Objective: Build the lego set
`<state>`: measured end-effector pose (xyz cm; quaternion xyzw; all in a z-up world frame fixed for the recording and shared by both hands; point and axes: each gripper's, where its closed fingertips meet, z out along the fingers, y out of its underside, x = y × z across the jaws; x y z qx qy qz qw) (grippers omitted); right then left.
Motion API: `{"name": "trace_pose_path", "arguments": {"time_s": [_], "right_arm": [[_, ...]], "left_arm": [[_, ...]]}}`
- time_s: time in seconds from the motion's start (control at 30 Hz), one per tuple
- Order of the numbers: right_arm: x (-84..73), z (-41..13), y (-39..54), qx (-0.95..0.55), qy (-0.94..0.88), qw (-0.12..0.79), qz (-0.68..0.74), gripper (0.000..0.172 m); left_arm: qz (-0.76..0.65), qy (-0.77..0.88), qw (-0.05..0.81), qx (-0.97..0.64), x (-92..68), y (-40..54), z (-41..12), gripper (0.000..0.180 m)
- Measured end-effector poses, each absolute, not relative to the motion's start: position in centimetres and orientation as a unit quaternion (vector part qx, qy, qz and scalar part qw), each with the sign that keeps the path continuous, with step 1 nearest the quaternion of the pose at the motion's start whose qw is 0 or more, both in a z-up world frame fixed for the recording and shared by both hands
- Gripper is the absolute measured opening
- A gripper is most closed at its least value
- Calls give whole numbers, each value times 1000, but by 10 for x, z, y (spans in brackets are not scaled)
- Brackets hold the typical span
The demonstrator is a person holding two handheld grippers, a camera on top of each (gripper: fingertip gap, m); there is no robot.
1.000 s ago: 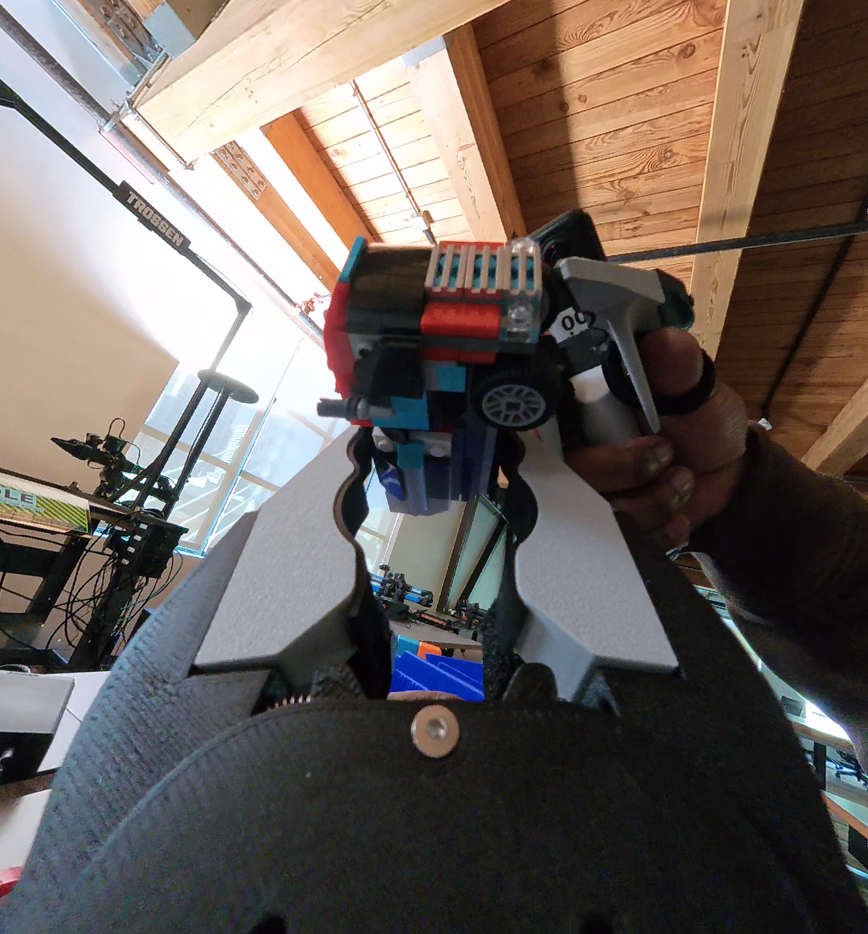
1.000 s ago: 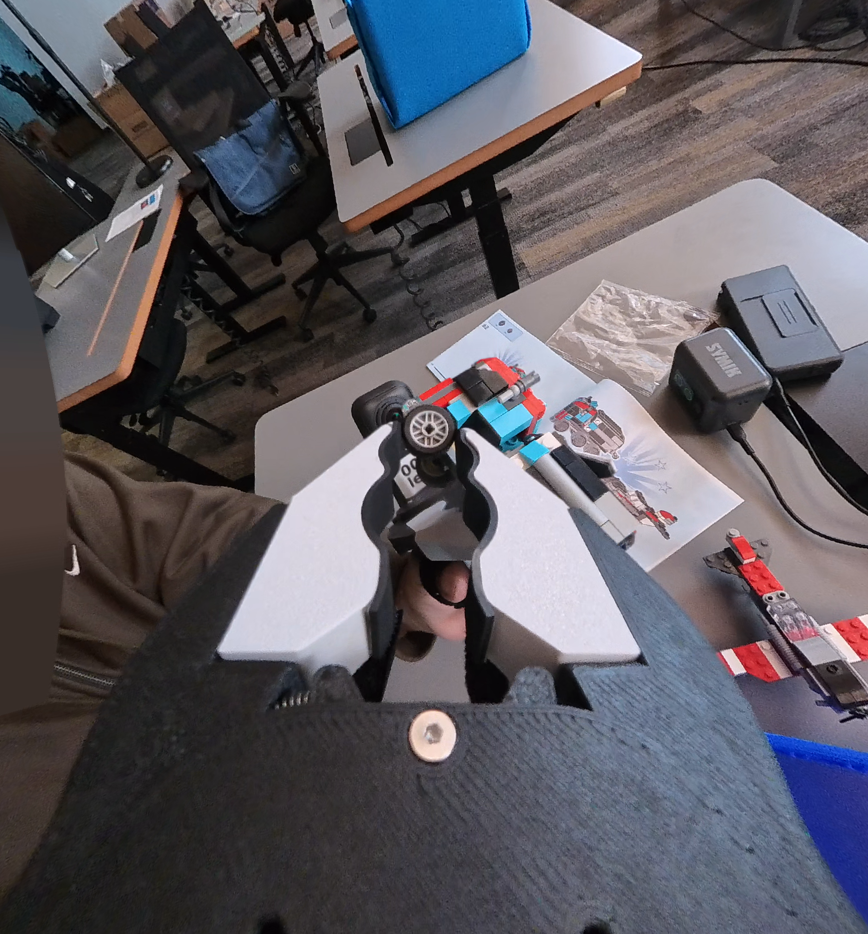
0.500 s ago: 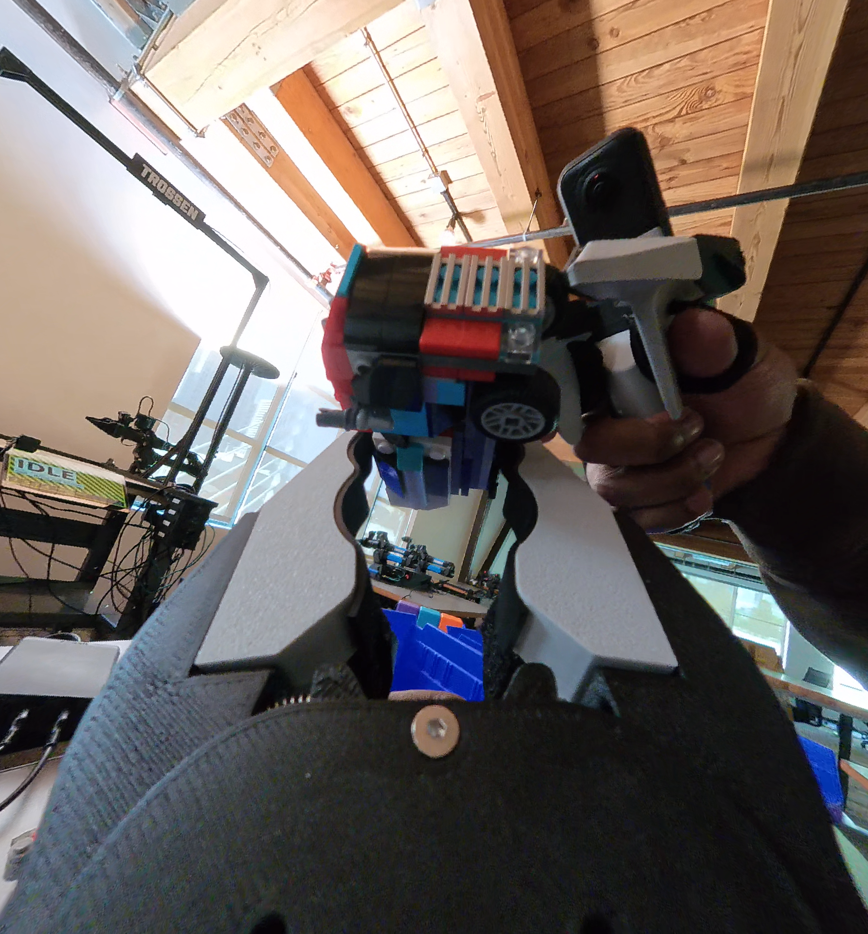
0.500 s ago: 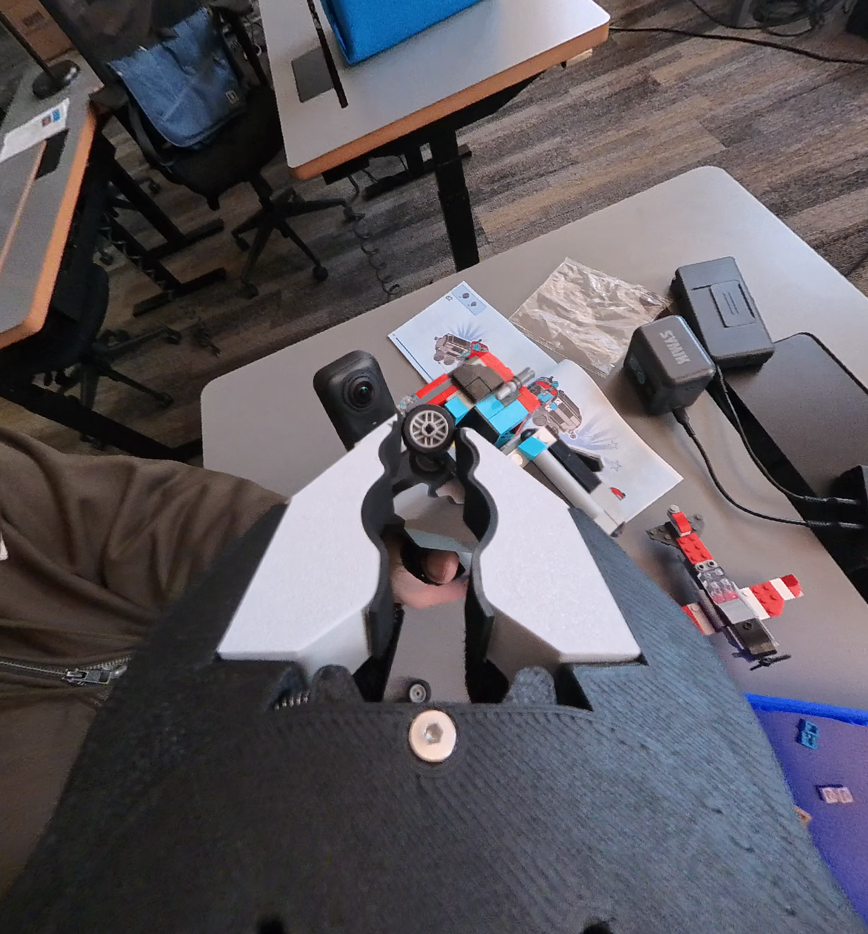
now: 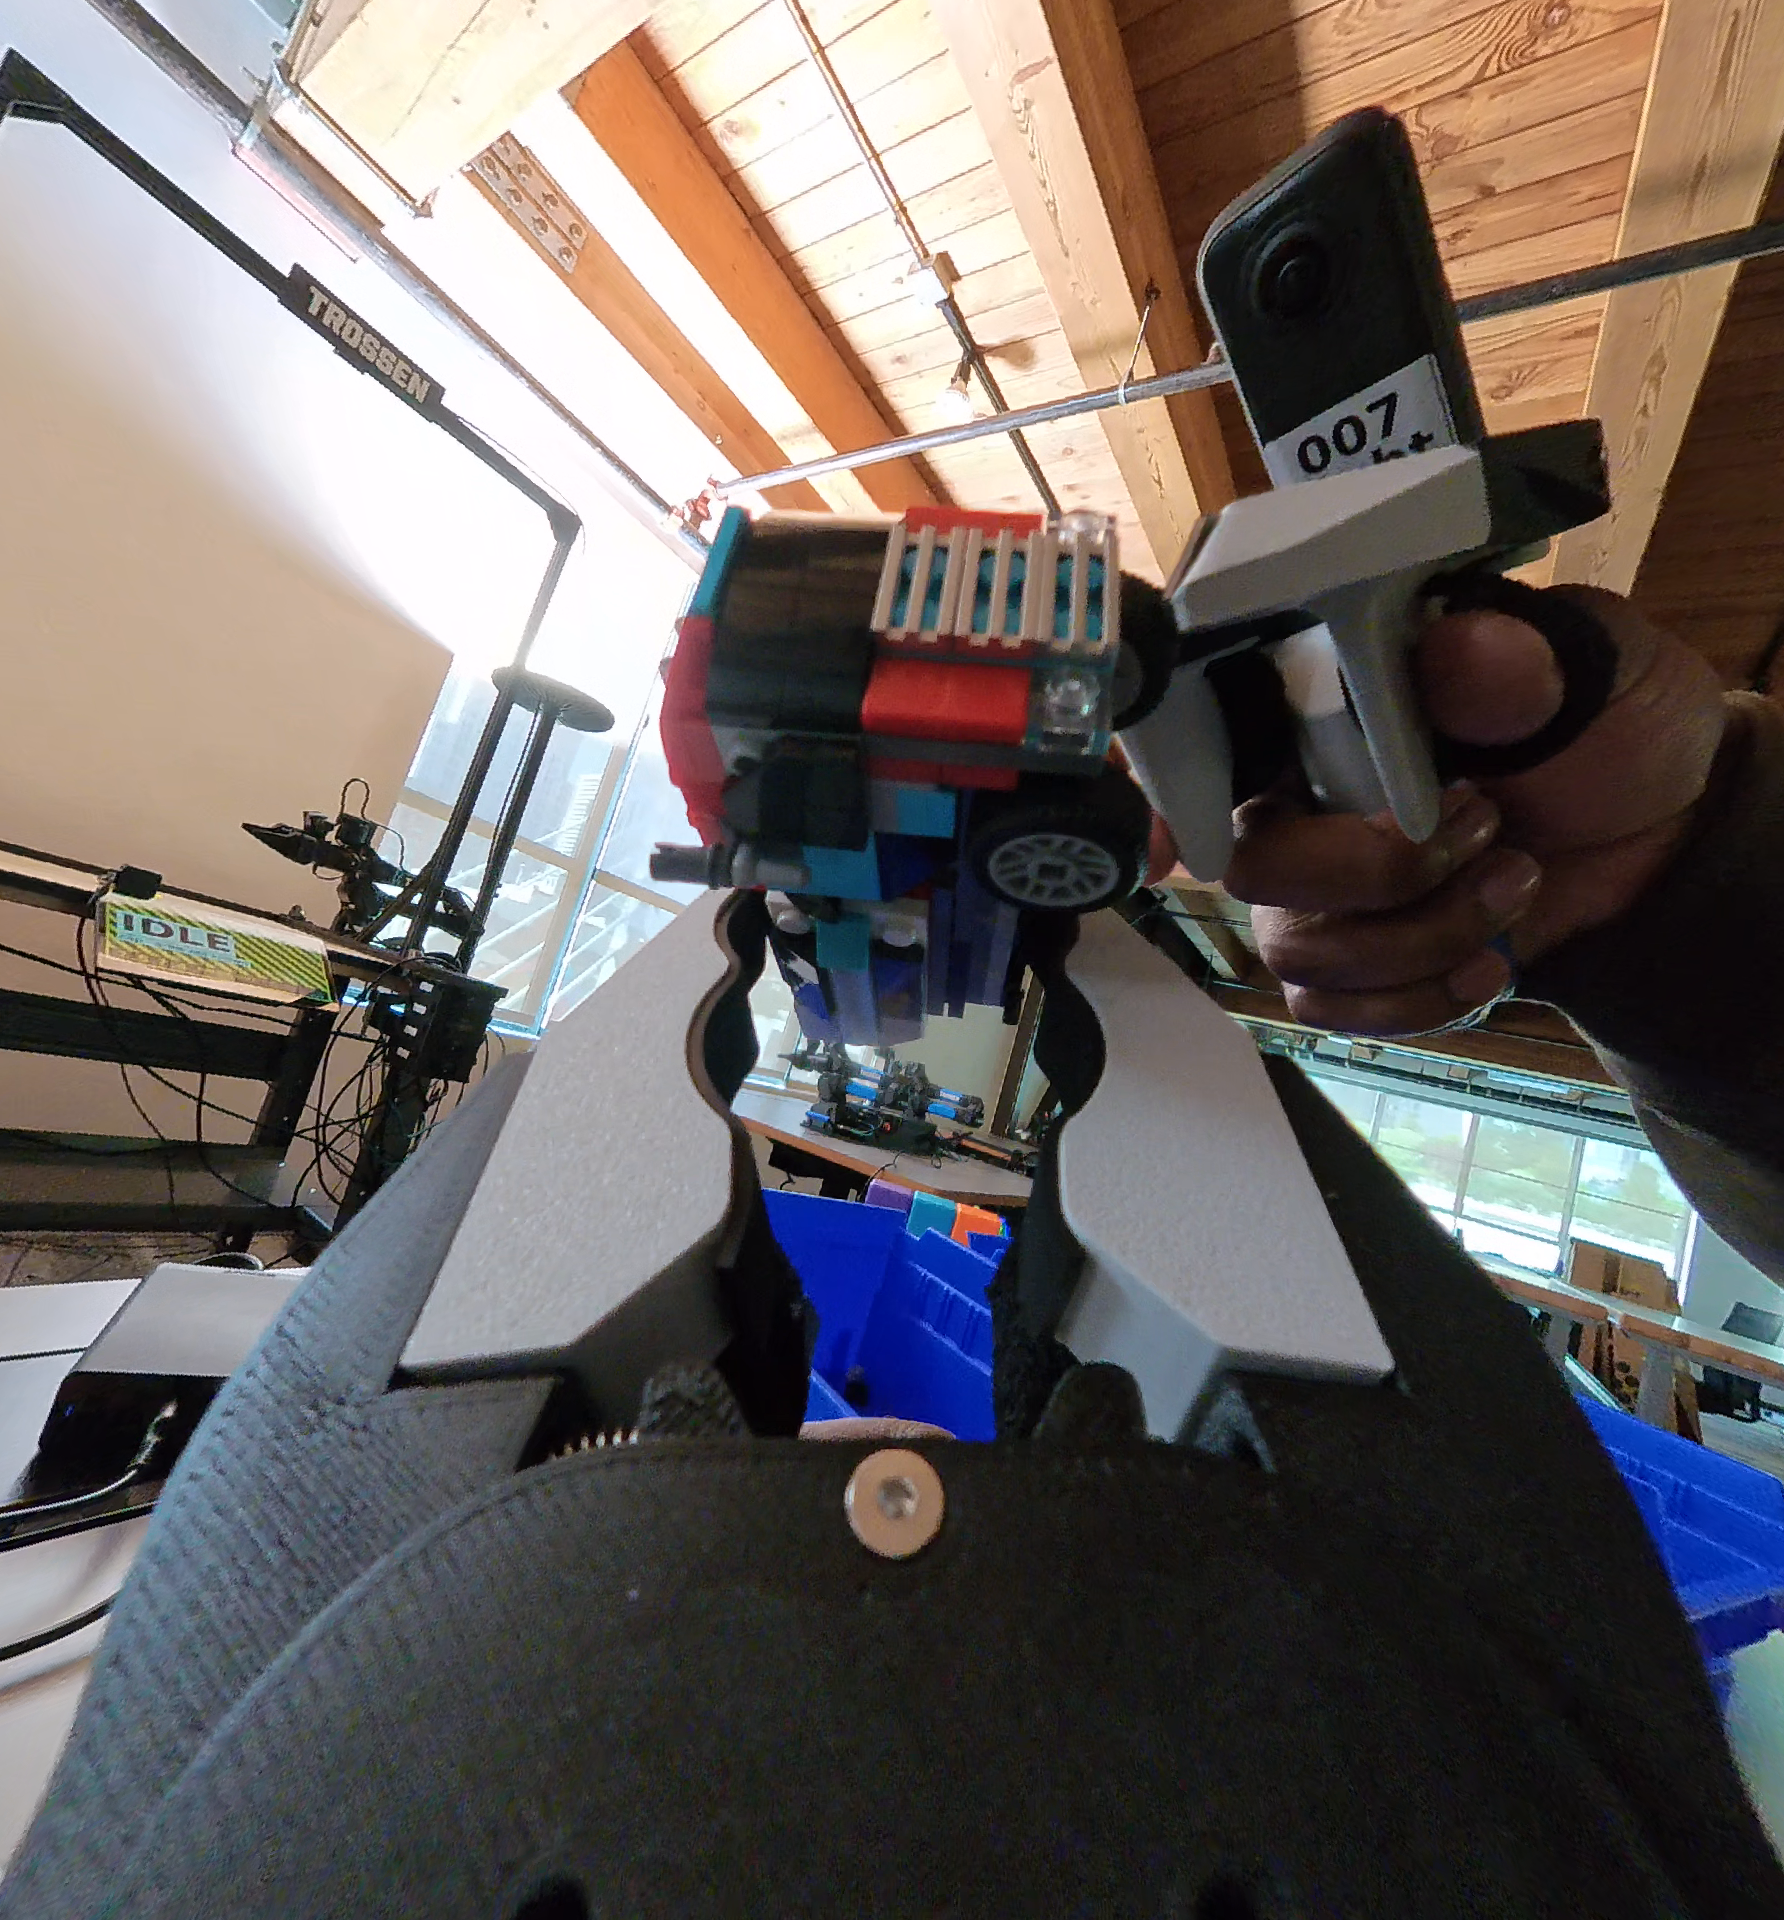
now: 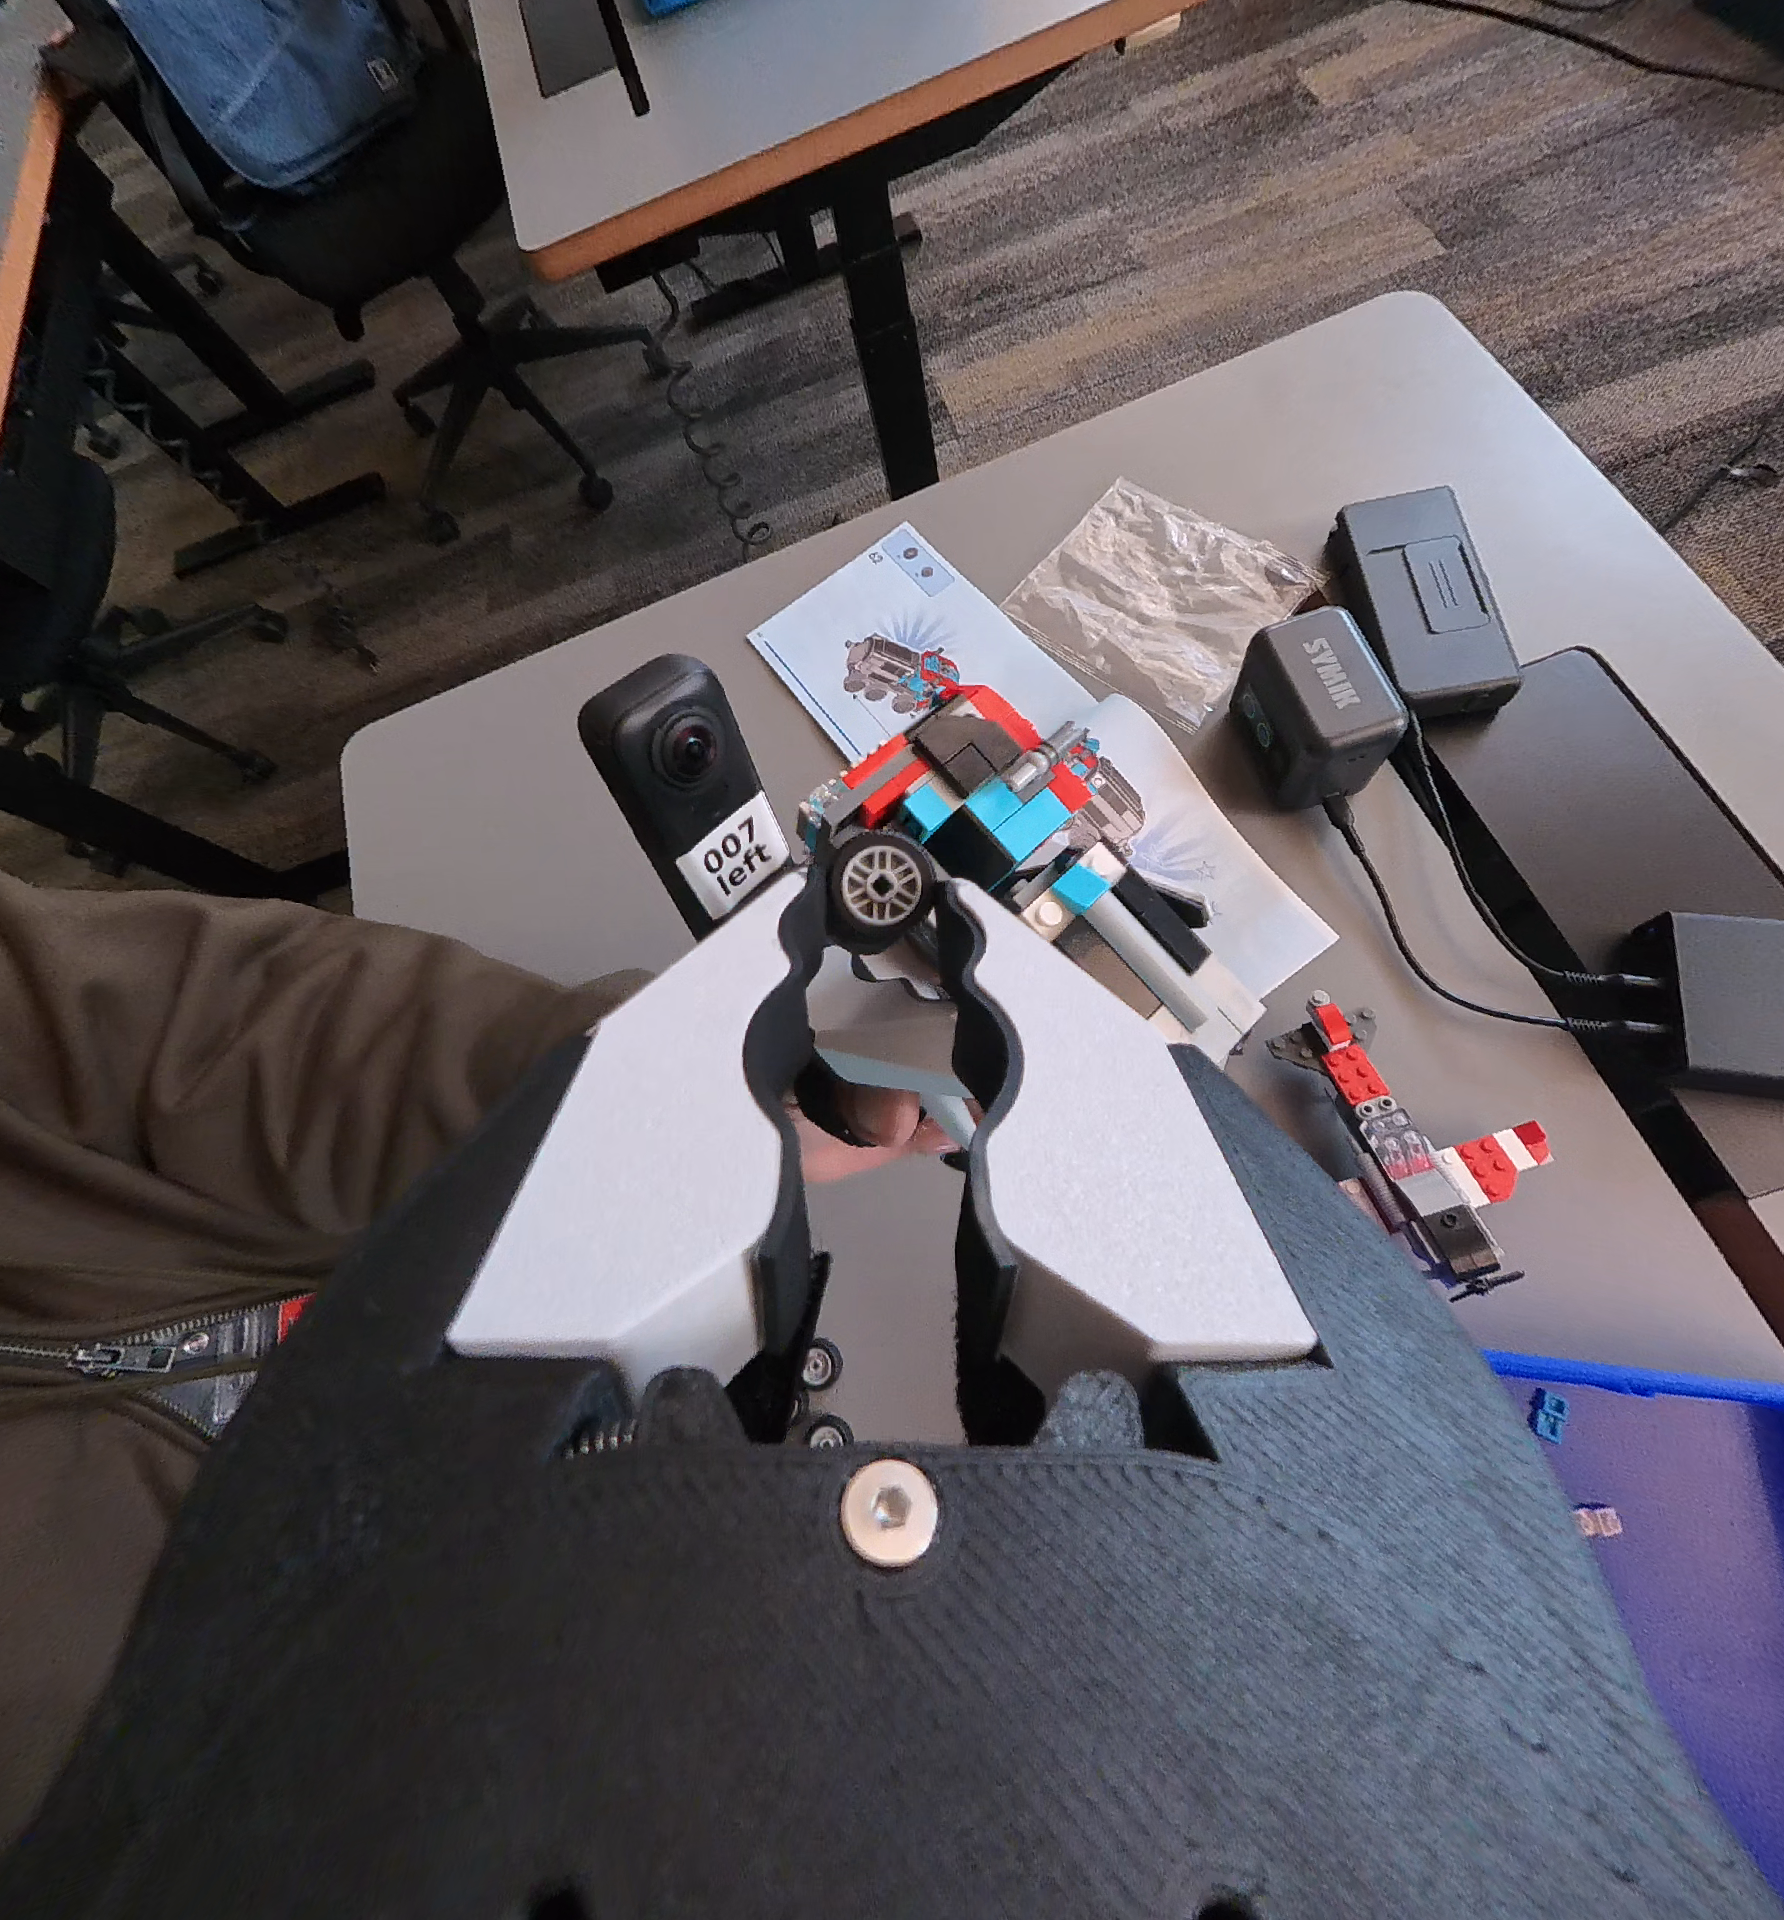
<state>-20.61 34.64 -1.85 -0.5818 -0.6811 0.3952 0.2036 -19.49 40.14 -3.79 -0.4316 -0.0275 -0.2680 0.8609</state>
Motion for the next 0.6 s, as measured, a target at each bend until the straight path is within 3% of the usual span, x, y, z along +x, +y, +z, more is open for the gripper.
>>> {"name": "trace_pose_path", "arguments": {"time_s": [0.6], "right_arm": [[-206,-20,349,-585,-683,212,382,22]], "left_arm": [[-270,-20,855,-442,-189,404,-40,53]]}}
